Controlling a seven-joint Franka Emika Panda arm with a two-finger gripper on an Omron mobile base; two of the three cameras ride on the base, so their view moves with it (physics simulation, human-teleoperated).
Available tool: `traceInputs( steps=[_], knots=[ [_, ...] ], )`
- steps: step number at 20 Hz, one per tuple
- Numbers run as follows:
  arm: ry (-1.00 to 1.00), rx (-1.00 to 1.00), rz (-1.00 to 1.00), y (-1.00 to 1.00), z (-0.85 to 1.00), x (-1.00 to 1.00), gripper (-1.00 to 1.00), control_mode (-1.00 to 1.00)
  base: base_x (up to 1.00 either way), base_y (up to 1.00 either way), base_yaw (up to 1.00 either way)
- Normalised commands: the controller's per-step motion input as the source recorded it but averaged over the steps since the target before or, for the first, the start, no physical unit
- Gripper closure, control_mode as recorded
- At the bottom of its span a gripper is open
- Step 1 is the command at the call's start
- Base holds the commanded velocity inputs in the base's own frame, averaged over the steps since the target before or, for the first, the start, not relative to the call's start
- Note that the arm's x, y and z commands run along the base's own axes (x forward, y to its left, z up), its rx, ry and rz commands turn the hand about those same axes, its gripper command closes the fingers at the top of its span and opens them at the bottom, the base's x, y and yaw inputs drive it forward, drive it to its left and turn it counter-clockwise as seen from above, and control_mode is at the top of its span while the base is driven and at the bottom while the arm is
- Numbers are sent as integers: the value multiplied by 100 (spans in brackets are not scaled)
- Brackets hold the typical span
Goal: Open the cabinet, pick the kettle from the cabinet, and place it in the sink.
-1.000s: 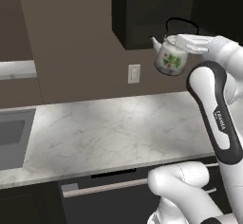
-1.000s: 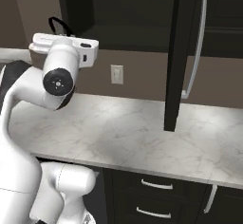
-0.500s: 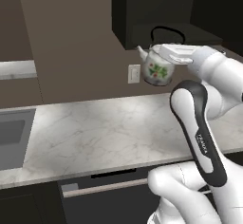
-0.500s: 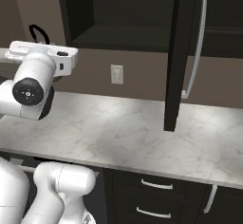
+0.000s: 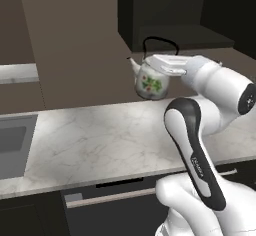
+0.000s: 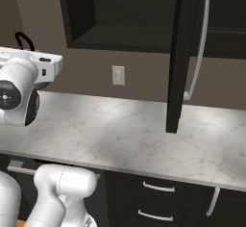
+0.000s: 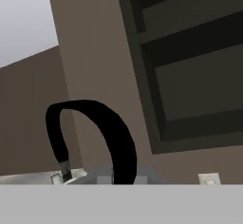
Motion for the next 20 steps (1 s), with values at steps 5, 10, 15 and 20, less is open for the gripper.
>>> traceInputs(
  steps=[5, 10, 15, 20],
  knots=[
    [6, 0, 2, 2, -21, 0, 100, -100, 0, 0, 0],
    [0, 0, 1, 0, -27, 0, 100, -100, 0, 0, 0],
    [0, -2, 0, 4, -23, 0, 100, -100, 0, 0, 0],
    [0, -6, 0, 13, -22, 1, 100, -100, 0, 0, 0]
  ],
)
